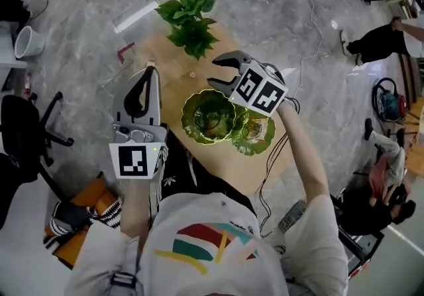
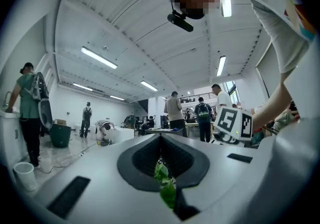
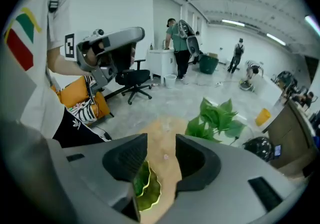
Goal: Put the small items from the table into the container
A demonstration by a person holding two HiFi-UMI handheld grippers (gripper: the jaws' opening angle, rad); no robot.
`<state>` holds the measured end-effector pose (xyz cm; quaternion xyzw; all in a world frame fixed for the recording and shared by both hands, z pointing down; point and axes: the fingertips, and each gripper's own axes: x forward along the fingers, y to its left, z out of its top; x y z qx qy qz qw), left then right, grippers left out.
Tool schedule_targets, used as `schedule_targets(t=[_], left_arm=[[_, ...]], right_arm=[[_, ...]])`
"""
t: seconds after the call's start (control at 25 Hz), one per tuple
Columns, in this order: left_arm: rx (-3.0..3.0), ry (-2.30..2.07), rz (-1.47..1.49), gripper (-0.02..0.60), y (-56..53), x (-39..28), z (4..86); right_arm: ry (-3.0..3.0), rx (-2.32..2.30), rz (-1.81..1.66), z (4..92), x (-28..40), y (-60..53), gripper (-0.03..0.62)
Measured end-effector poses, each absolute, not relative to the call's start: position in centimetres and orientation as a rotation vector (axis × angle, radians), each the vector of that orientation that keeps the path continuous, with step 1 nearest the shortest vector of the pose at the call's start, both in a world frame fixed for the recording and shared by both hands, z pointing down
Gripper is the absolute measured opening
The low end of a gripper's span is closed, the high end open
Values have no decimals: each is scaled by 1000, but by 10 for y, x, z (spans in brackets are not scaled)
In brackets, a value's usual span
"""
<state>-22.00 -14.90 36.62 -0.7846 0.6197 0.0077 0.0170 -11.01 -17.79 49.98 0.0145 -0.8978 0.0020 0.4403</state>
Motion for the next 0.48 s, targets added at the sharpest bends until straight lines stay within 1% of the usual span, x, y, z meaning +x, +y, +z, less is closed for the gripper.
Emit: schedule_targets(t=[0.12,0.24,0.48], left_arm=[[-2449,1988,46,9,-172,-241,398],[-2499,2024,53,9,-196,-255,433],[-2595,2091,-34,9,-225,-283,499]], right_arm=[[-2191,5,219,568,-147,-191,183],[-2108,43,361,636,-166,-204,183],[-1836,5,367,753,-160,-197,183]])
